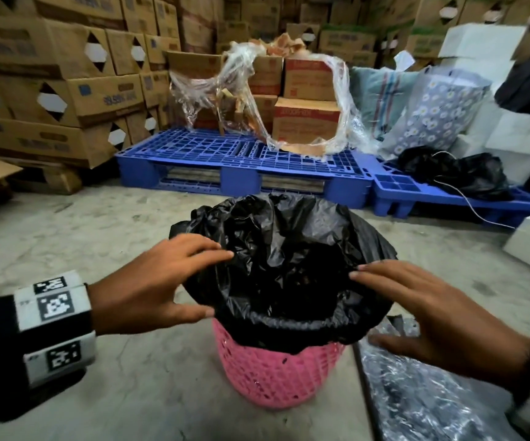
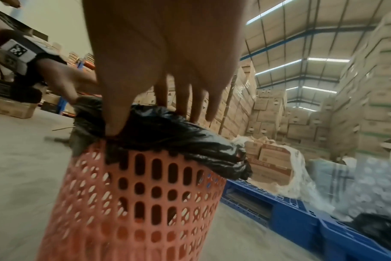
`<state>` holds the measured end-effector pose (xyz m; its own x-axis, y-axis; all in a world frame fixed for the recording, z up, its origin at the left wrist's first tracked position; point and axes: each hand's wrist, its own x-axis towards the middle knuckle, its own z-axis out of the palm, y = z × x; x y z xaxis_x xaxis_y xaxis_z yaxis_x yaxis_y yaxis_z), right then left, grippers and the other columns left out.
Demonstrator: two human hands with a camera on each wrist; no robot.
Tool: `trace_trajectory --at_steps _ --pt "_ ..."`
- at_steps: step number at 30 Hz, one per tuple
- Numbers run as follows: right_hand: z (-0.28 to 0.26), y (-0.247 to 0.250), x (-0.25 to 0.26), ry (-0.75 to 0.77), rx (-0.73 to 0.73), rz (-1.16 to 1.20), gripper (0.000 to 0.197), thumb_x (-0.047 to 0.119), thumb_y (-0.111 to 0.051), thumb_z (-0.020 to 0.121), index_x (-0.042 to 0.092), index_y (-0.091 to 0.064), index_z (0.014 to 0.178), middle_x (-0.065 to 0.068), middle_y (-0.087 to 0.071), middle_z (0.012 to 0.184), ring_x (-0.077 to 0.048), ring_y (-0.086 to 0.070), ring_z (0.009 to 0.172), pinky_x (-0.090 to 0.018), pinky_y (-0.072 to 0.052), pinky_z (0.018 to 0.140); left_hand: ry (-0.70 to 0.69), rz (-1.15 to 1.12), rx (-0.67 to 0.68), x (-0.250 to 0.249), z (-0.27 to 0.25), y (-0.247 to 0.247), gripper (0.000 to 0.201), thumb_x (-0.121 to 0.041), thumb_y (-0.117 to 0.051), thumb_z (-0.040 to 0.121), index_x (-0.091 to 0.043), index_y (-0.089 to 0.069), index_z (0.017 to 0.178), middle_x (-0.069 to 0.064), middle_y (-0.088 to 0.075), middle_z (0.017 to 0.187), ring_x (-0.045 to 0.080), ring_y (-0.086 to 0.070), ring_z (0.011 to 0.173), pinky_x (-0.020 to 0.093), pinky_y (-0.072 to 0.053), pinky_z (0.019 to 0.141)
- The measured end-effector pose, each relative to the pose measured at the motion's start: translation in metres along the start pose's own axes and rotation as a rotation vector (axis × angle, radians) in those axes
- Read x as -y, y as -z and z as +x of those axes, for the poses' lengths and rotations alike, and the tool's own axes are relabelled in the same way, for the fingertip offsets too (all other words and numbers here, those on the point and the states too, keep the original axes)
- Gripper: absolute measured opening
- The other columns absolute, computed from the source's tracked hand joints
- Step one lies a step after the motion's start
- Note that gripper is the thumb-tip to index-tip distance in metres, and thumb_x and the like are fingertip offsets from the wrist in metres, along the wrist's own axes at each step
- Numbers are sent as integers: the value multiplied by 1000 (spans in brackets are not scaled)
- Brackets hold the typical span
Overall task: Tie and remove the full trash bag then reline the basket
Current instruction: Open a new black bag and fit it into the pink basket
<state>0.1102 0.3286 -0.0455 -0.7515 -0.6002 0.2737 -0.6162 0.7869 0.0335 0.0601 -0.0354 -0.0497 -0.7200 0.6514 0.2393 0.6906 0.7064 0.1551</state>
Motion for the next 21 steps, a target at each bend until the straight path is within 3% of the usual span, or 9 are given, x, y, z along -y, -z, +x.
trace_trajectory --at_steps 2,5,7,10,14,16,18,20,21 --pt "9 0 -3 17 134 -70 42 62 -48 78 31 -62 102 13 -66 99 -9 -60 92 -27 -54 80 4 128 60 8 6 -7 63 -74 -40 74 -35 -52 122 -2 -49 138 15 -34 134 20 -25 108" --pt "10 5 -6 34 238 -49 26 59 -51 81 34 -57 84 17 -61 80 -6 -55 76 -20 -48 63 19 163 99 13 1 -9 55 -74 -32 78 -31 -60 98 -2 -65 118 16 -46 125 21 -40 96" --pt "4 12 -5 36 318 -8 24 60 -52 82 36 -56 84 18 -58 80 -3 -53 75 -16 -43 62 -2 145 86 12 -8 -9 52 -73 -36 78 -32 -58 101 -8 -62 119 7 -37 127 18 -39 97" --pt "-6 19 -6 25 420 29 28 65 -53 80 41 -57 93 23 -58 86 6 -51 81 -13 -44 67 -14 60 119 3 -21 -4 50 -67 -42 80 -35 -52 117 -17 -52 128 -2 -30 128 6 -19 105" --pt "13 42 -12 -23 428 233 56 79 -50 70 46 -55 114 29 -59 113 14 -52 105 -12 -46 86 234 -244 -22 7 -15 8 55 -52 -47 69 -32 -55 120 -26 -45 124 -15 -40 116 -2 -30 93" --pt "38 54 -7 -36 420 260 57 78 -49 71 46 -53 118 30 -59 116 15 -52 106 -12 -46 88 365 -335 -70 20 -6 4 44 -43 -51 76 -30 -58 117 -22 -53 119 -12 -52 104 3 -39 88" --pt "69 57 2 -15 454 243 56 73 -50 73 41 -54 118 25 -62 116 9 -57 103 -20 -49 88 484 -503 28 32 -1 -6 24 -24 -52 86 -37 -62 103 -16 -67 111 -3 -62 97 21 -49 90" --pt "100 46 10 25 504 187 58 68 -53 75 34 -52 122 14 -65 119 -3 -61 105 -30 -50 90 583 -623 80 36 1 -14 28 -18 -43 91 -36 -64 92 -5 -72 103 8 -66 94 37 -51 91" --pt "113 36 13 34 536 136 63 68 -54 74 32 -49 127 9 -63 124 -10 -59 109 -34 -49 93 609 -611 52 37 3 -15 29 -19 -39 93 -34 -63 89 0 -71 102 13 -65 94 40 -51 90"
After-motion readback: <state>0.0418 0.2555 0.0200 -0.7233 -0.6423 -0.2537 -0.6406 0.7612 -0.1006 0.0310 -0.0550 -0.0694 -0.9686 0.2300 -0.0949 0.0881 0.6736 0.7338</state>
